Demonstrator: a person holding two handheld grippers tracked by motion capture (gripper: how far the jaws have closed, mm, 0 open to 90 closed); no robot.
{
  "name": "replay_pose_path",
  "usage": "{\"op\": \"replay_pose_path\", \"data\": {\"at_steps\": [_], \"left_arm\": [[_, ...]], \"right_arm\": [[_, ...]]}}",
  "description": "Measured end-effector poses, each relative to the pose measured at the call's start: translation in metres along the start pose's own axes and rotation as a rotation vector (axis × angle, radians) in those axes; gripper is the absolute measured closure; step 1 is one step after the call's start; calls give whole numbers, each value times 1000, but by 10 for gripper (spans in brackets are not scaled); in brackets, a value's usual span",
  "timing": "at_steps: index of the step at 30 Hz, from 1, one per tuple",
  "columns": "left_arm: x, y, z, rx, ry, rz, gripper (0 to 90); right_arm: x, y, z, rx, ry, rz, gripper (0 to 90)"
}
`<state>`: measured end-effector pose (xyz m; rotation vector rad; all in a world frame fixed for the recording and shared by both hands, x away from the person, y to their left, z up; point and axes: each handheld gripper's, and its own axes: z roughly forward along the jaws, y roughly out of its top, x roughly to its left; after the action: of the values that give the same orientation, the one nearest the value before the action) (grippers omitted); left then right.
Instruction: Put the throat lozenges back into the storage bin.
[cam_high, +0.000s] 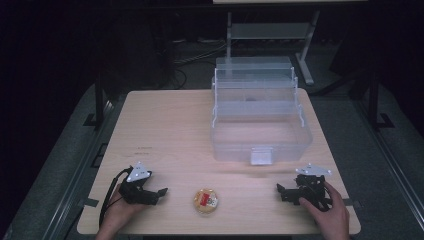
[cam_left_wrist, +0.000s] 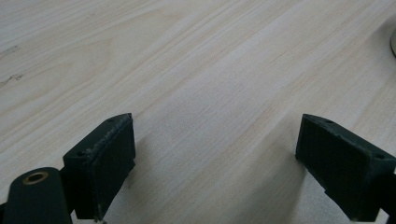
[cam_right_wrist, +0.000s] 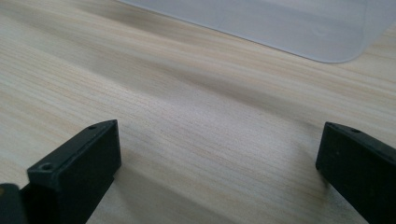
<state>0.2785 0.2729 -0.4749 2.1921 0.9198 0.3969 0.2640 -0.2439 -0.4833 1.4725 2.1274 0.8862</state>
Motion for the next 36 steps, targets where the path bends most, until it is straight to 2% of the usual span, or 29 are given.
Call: {"op": "replay_pose_path", "data": {"at_steps": [11, 16, 23, 28, 31, 36], "left_arm": [[1, 5, 1, 34, -9, 8, 114], [2, 7, -2, 55, -17, -3, 125], [4, 10, -6, 50, -30, -6, 128], [4, 13, -9, 68, -40, -7, 129], [4, 15, -10, 64, -55, -25, 130], [4, 17, -12, 78, -62, -24, 130]], "right_arm": [[0, 0, 0, 0, -1, 1, 0], [0, 0, 0, 0, -1, 1, 0], [0, 0, 0, 1, -1, -1, 0], [0, 0, 0, 0, -1, -1, 0], [0, 0, 0, 0, -1, 0, 0], [0, 0, 0, 0, -1, 0, 0]]}}
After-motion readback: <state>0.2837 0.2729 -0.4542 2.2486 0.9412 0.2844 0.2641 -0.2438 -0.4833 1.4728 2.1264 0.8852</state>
